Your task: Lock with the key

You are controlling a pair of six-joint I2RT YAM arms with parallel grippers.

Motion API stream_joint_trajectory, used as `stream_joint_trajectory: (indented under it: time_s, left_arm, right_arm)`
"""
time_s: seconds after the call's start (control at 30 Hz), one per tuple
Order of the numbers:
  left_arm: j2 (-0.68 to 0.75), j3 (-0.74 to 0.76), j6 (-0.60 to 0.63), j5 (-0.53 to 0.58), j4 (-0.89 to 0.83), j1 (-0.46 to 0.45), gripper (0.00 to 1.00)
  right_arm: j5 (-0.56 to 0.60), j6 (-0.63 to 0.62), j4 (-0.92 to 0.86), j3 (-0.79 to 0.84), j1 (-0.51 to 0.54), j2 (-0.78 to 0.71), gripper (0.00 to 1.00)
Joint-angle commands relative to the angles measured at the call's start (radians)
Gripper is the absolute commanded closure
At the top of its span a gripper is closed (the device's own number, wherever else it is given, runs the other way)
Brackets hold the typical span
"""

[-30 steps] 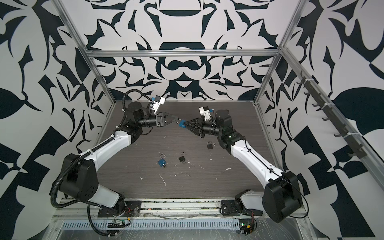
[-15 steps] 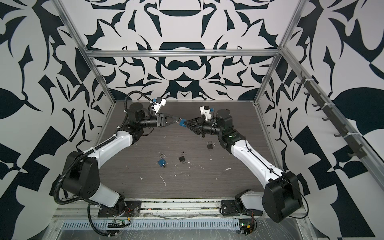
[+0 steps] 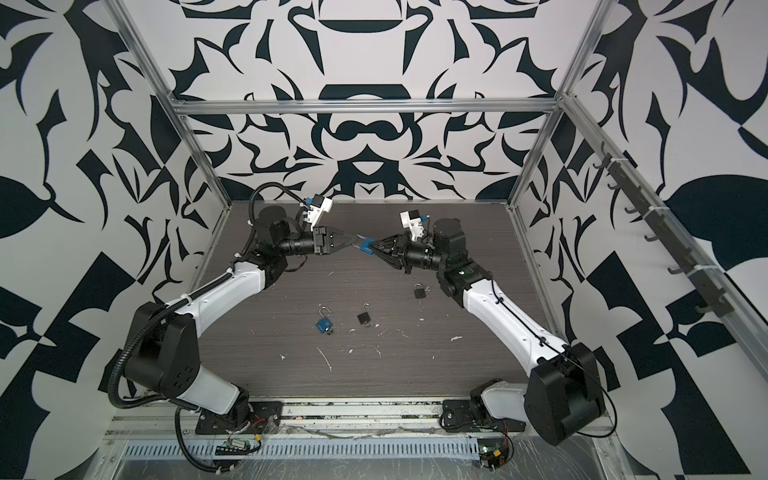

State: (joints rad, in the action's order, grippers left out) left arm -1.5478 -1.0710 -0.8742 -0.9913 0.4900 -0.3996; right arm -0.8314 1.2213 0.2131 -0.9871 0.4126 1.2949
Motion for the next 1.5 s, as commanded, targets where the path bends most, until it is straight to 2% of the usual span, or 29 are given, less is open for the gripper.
stream_joint_trajectory:
  time_s: [0.0, 0.1, 0.3, 0.53, 0.8, 1.47]
  left_arm:
    - [-0.002, 0.009, -0.005, -0.023, 0.036, -0.004, 0.93]
    - [0.009, 0.024, -0.039, -0.027, 0.069, -0.004, 1.0]
    - [0.093, 0.123, -0.148, 0.017, 0.2, -0.006, 1.0]
    - [0.263, 0.233, -0.114, 0.138, 0.11, -0.036, 1.0]
    - [0.408, 0.246, -0.009, 0.195, -0.079, -0.084, 1.0]
    - [0.389, 0.228, 0.006, 0.201, -0.087, -0.145, 1.0]
  right_arm:
    - [-0.015, -0.055, 0.022, -0.016, -0.005, -0.029, 1.0]
    - [-0.02, -0.119, -0.019, -0.029, -0.005, -0.028, 1.0]
    - [-0.014, -0.267, -0.059, -0.039, -0.005, -0.05, 1.0]
    - [-0.046, -0.298, 0.023, -0.01, -0.005, -0.045, 1.0]
    - [-0.088, -0.316, 0.055, -0.011, -0.005, -0.055, 1.0]
    - [-0.103, -0.347, 0.06, 0.023, 0.018, -0.065, 1.0]
